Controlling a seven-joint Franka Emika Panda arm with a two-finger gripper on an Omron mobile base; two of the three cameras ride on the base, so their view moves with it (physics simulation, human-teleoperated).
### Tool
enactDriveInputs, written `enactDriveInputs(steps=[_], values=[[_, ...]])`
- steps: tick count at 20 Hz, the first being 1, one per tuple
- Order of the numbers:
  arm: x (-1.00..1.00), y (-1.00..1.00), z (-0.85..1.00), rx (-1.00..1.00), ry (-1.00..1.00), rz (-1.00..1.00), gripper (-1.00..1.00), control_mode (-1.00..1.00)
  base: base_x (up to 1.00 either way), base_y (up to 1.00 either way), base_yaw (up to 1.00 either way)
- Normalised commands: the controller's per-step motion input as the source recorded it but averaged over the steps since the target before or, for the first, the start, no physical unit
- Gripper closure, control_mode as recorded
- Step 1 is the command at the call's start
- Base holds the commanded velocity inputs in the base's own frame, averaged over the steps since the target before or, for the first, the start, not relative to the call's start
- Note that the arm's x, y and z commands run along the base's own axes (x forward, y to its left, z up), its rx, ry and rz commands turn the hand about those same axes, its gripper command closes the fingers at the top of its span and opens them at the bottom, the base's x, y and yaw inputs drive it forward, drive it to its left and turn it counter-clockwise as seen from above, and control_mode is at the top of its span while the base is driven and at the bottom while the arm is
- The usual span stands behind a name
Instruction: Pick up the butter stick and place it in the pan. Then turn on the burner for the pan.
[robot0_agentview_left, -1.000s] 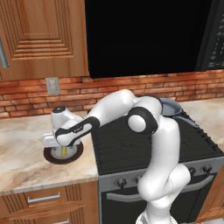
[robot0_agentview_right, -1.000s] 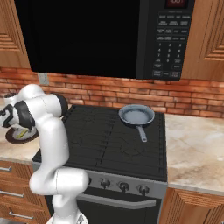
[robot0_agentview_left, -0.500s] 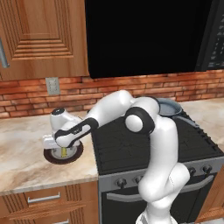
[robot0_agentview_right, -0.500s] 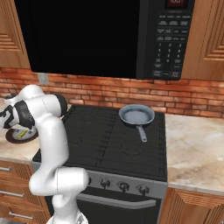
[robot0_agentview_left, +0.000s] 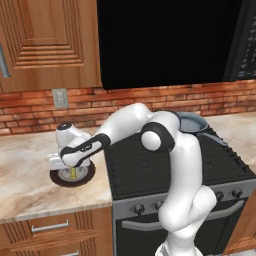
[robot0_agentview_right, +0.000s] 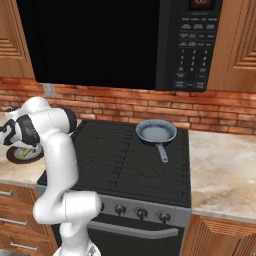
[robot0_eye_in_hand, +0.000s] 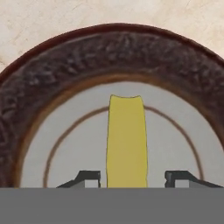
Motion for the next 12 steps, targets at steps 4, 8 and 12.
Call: enactDriveInputs(steps=[4, 8, 12], values=[[0.01, 0.00, -0.16, 0.00, 0.03, 0.00, 1.00, -1.00, 0.00, 0.00, 0.00], [0.00, 0.00, -0.11, 0.00, 0.08, 0.00, 1.00, -1.00, 0.00, 0.00, 0.00], [0.00, 0.00, -0.06, 0.00, 0.01, 0.00, 1.00, -1.00, 0.00, 0.00, 0.00]])
